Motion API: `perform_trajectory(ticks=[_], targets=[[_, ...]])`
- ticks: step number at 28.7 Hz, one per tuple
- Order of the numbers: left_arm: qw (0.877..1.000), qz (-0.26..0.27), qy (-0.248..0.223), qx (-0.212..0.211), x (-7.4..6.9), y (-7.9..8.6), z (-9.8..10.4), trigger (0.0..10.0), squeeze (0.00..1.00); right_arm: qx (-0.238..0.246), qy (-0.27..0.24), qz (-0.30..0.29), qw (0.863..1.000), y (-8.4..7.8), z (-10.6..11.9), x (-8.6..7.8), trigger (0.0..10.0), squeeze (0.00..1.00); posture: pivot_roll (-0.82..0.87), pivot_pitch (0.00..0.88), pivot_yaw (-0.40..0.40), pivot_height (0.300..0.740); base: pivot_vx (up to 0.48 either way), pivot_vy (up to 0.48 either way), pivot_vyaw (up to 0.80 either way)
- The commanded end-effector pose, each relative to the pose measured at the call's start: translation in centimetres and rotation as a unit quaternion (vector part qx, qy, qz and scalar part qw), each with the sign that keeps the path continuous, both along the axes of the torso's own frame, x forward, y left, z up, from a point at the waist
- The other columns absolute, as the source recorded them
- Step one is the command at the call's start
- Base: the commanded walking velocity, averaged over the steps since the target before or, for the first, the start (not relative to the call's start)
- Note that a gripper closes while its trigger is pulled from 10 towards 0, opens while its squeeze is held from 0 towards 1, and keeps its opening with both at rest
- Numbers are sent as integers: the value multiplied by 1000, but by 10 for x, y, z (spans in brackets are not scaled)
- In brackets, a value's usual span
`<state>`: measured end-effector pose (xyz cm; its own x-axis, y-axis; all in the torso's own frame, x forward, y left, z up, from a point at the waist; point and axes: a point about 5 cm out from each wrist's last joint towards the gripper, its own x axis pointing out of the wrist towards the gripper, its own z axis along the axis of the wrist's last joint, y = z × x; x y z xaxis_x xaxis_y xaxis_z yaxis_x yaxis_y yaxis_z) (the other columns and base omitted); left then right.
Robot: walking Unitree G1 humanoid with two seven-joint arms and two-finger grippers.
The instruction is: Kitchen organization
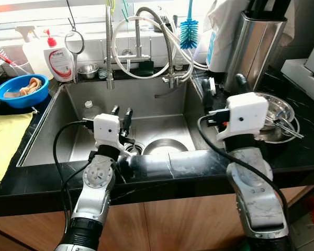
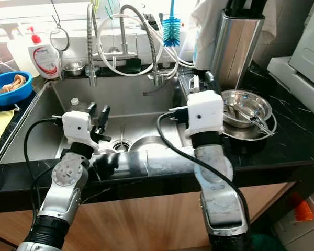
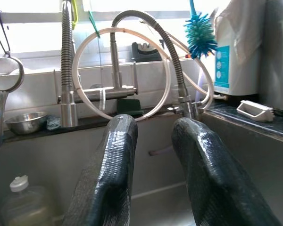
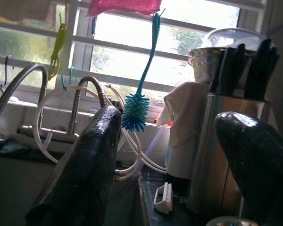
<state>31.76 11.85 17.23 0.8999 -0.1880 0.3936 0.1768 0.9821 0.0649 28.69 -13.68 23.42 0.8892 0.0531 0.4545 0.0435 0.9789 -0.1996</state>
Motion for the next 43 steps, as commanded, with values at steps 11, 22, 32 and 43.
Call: perform_trajectory(ticks=[11,22,32,43], targets=[[1000,-7,1,21,1,0,-1,10000,0,184,-9,-28,983,-31,13,9,10000,0,-170,0,76,740,0,0,-424],[1000,-9,-2,22,1,-1,1,10000,0,159,0,-29,987,-32,11,8,10000,0,-168,0,78,740,0,0,0],[1000,-14,5,22,1,-4,-3,10000,0,95,14,-63,993,-53,13,-21,10000,0,-189,0,81,740,0,0,0],[1000,-17,6,20,2,-5,-3,10000,0,-50,39,-52,997,-75,7,-40,10000,0,-197,0,83,740,0,0,0]])
